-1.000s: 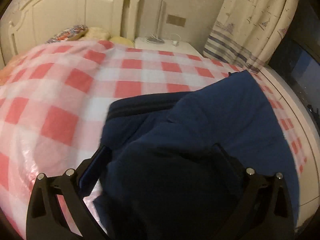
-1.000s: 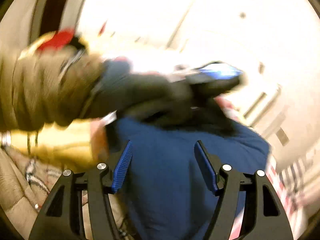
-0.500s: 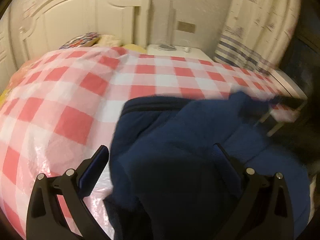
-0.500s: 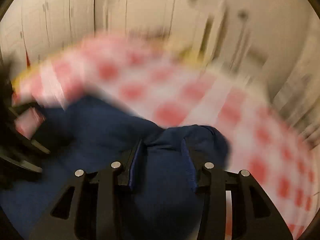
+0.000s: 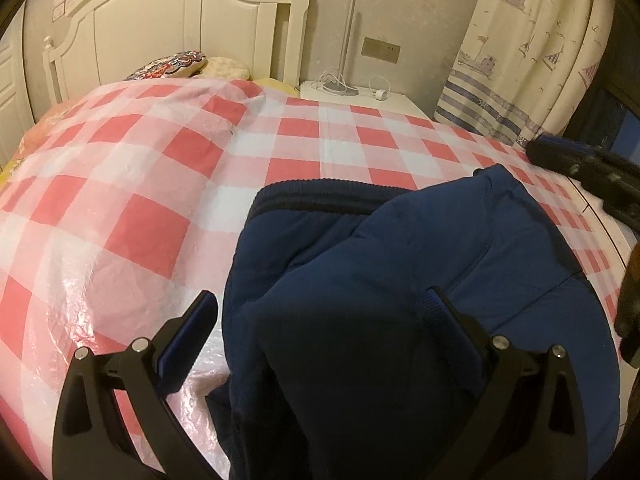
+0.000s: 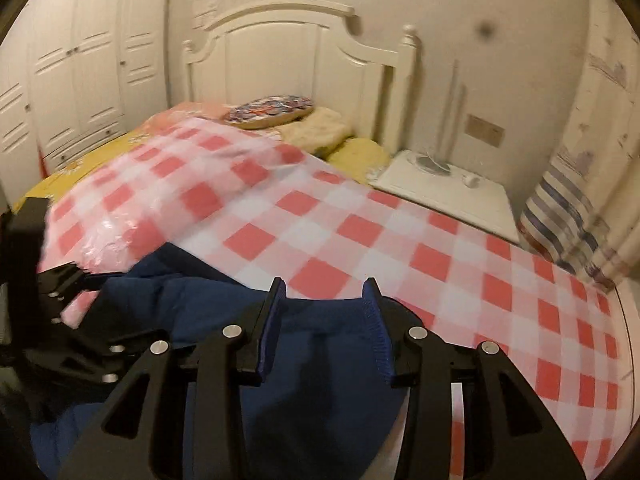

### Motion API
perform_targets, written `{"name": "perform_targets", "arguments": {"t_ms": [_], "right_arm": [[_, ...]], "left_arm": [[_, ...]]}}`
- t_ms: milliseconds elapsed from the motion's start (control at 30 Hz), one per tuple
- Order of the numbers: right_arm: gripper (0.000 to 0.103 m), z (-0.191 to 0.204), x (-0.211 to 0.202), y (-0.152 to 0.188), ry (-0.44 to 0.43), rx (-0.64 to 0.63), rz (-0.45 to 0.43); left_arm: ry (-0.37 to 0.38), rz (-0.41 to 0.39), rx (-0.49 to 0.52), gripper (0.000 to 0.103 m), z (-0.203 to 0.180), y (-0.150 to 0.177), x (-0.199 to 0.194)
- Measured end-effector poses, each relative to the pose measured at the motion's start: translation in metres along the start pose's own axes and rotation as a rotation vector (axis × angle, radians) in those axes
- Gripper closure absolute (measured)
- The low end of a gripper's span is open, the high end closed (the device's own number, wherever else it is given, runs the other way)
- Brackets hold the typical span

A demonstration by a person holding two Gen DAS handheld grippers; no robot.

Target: Fold large clothes

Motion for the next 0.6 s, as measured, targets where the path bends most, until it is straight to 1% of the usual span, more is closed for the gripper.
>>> {"name": "perform_targets", "arguments": {"t_ms": [33,67,100,133,233,300,367,433,467,500,533,567,600], "right_arm": [[0.062,-0.002,0.012,0.006,-0.001,-0.006,0.043],[0.061,0.001,0.04,0.024,-0.024,-0.021,0.152],[0.061,0.005,0.052,0.036,-0.044,-0.036,0.141],[0.061,0.006,0.05,0.037,-0.037,-0.034,0.12],[0.061,0.012,0.045,0.029,0.0,-0.088,0.172],[0.061,0.013,0.036,0.019,0.026,-0.092,0.189],[0.061,0.016,0.02,0.01,0.033,-0.076,0.145],[0.061,0.026,0.001,0.002,-0.008,-0.078,0.07],[0.061,0.031,0.002,0.002,-0.017,-0.099,0.07],[0.061,0.039,0.009,0.006,-0.022,-0.143,0.097],[0.061,0.046,0.023,0.014,-0.022,-0.179,0.163],[0.061,0.052,0.038,0.025,-0.03,-0.209,0.216],[0.061,0.051,0.039,0.026,-0.047,-0.2,0.207]], "left_arm": [[0.0,0.0,0.0,0.002,0.0,0.0,0.0],[-0.002,-0.003,-0.003,0.002,0.0,-0.001,0.0],[-0.01,0.0,-0.004,0.002,0.001,-0.001,0.0],[-0.01,0.004,-0.004,0.002,0.001,-0.001,0.001],[-0.007,0.006,-0.005,0.002,0.001,-0.002,0.001],[-0.015,0.001,0.0,0.002,0.001,-0.002,0.001],[-0.02,-0.005,0.004,0.002,0.001,-0.001,0.001],[-0.019,-0.005,0.002,0.002,0.002,-0.001,0.001],[-0.021,-0.008,0.003,0.002,0.001,0.0,0.0],[-0.029,-0.015,0.004,0.002,0.001,0.0,-0.001],[-0.042,-0.022,0.008,0.002,0.0,0.0,-0.004],[-0.075,-0.03,0.02,0.002,0.0,0.001,-0.008],[-0.094,-0.035,0.03,0.002,-0.001,0.001,-0.012]]}}
Point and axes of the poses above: each gripper's, at about its wrist camera, not at the fingertips, and x roughly the way its jaws point, z to its left, y to its underside, the point moved 3 cm from there along x, roughly the way its jaws point, and after that the axes turned 3 degrees about -x, right-handed, at the moved point
